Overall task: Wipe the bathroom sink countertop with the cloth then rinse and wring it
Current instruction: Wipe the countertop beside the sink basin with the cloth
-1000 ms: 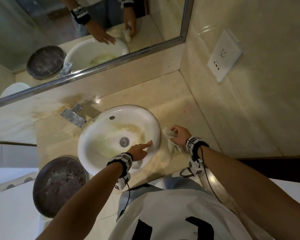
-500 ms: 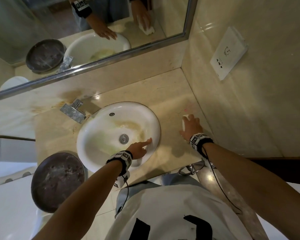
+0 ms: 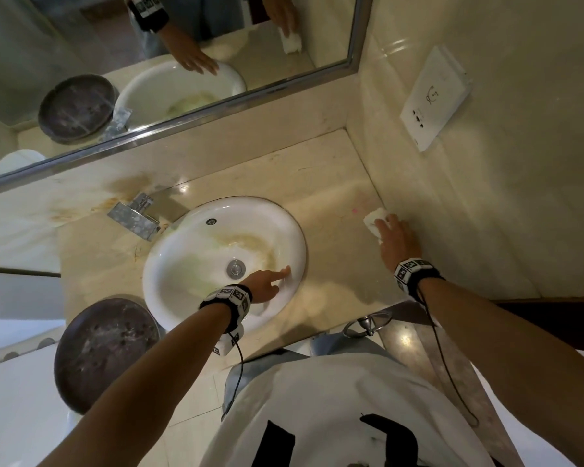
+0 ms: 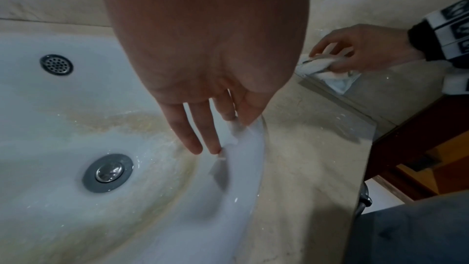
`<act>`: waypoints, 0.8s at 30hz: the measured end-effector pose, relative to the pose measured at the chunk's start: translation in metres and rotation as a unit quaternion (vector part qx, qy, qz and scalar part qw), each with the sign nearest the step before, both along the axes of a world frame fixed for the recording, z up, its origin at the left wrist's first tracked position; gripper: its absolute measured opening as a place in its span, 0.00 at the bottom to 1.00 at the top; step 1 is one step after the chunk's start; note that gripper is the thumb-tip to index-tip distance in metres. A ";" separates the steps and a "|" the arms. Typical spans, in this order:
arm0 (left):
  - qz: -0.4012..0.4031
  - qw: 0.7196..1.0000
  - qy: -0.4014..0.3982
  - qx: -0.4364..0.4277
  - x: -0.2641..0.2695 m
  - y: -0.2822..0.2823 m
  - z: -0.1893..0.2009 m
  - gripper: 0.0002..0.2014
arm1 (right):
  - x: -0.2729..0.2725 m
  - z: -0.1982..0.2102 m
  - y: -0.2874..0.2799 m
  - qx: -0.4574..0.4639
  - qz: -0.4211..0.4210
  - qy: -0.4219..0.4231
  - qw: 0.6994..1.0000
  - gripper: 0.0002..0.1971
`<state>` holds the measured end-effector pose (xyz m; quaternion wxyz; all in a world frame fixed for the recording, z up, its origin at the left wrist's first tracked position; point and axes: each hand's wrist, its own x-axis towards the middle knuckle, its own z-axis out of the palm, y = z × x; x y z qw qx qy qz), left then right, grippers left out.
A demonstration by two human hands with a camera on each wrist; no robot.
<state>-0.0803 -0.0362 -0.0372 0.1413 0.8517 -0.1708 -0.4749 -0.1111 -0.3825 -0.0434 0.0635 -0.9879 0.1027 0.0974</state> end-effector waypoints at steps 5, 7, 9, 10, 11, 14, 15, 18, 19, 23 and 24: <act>-0.008 1.000 0.003 0.000 0.000 0.002 -0.001 0.34 | -0.017 -0.002 -0.006 -0.138 0.047 0.088 0.985 0.24; -0.011 1.000 0.000 0.002 -0.001 0.002 0.000 0.34 | -0.022 -0.008 -0.003 -0.133 0.035 0.115 0.984 0.25; -0.011 1.000 -0.003 0.000 -0.002 0.001 0.001 0.33 | -0.025 -0.015 -0.009 -0.074 0.016 0.132 0.988 0.33; -0.011 1.000 -0.004 0.000 -0.002 0.001 0.001 0.33 | -0.025 -0.017 -0.013 -0.038 0.008 0.143 0.989 0.38; -0.013 1.000 -0.006 0.001 -0.003 0.000 0.002 0.33 | -0.024 -0.016 -0.017 -0.005 0.002 0.155 0.988 0.41; -0.012 1.000 -0.004 0.005 -0.003 0.000 0.003 0.34 | -0.022 -0.013 -0.024 0.040 -0.003 0.187 0.982 0.38; -0.012 1.000 -0.005 0.004 -0.004 0.000 0.003 0.34 | -0.024 -0.012 -0.025 0.045 -0.006 0.198 0.979 0.38; -0.017 1.000 -0.005 -0.002 -0.004 0.001 0.002 0.35 | -0.032 -0.012 -0.022 0.063 -0.026 0.211 0.975 0.33; -0.018 1.000 -0.005 -0.003 -0.004 0.001 0.002 0.35 | -0.035 -0.012 -0.019 0.068 -0.027 0.212 0.975 0.32; -0.017 1.000 -0.008 -0.003 -0.004 0.001 0.003 0.35 | -0.044 -0.011 0.000 0.090 -0.038 0.248 0.964 0.38; -0.015 1.000 -0.006 -0.006 -0.003 0.001 0.002 0.35 | -0.045 -0.010 0.007 0.097 -0.045 0.256 0.961 0.40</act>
